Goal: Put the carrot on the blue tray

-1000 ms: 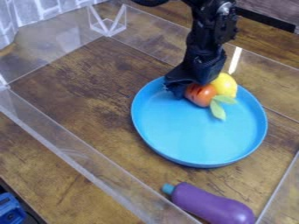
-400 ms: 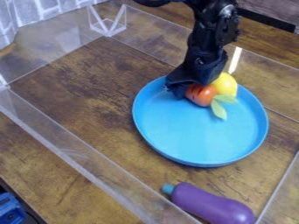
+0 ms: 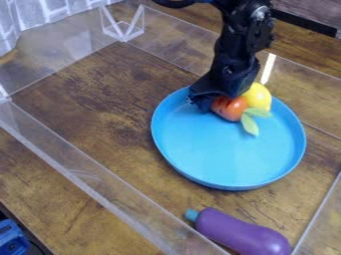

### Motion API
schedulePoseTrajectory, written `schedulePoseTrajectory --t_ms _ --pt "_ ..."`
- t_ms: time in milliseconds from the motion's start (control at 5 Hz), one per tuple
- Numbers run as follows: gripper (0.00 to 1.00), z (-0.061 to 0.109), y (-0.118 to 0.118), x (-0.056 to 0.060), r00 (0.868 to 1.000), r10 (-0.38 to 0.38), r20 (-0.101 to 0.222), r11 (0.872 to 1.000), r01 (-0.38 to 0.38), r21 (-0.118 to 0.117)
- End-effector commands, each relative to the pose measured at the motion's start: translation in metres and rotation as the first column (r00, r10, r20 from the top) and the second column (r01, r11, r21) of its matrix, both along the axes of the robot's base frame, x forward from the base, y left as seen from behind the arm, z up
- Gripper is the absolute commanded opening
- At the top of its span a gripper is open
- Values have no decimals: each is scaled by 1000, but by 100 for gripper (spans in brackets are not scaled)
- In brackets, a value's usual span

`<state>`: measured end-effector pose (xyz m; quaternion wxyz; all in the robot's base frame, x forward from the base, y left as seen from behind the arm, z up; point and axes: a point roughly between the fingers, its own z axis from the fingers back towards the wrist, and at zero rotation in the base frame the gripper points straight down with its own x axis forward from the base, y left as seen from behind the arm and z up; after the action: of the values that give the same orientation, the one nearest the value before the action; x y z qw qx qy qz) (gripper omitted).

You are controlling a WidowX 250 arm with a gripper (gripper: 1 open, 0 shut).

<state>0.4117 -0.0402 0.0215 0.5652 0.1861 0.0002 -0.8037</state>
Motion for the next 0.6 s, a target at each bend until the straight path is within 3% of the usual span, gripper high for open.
schedulePoseTrajectory --t_ms 0,200,400 --pt "100 -19 4 -20 998 -27 -55 1000 27 10" --pt "0 -21 12 -29 997 -48 -59 999 49 16" --pt "0 -22 10 -28 992 -106 -65 994 108 25"
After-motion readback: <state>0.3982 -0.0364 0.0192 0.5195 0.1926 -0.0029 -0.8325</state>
